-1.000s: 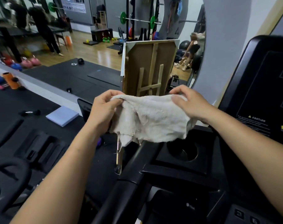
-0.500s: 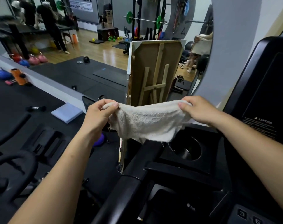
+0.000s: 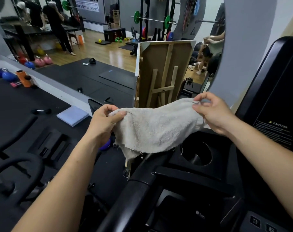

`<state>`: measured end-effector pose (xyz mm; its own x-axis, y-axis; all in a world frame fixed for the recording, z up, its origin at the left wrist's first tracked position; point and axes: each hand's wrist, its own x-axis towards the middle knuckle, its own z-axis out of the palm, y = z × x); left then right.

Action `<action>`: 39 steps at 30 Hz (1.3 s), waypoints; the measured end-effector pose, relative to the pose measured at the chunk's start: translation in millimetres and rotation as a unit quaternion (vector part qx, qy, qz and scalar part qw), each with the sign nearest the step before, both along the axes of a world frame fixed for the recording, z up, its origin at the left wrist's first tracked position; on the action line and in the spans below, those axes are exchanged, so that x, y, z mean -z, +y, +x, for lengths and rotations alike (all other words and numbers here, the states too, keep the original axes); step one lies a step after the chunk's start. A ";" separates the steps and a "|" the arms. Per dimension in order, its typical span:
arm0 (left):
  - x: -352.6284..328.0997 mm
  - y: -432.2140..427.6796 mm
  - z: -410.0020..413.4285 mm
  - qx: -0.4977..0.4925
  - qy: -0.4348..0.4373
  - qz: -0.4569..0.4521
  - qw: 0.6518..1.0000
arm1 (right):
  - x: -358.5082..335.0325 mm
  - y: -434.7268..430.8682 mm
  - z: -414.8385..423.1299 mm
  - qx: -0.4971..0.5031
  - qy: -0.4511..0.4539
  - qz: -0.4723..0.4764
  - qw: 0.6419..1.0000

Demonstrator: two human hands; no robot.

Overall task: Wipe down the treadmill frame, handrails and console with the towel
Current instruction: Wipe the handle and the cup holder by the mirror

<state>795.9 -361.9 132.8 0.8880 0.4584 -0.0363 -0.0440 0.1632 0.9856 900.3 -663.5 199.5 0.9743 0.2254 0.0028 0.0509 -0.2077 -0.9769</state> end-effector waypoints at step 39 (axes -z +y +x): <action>-29.4 -17.1 -52.4 0.217 0.059 0.079 0.971 | -5.9 17.6 29.4 0.095 -0.247 -0.389 0.882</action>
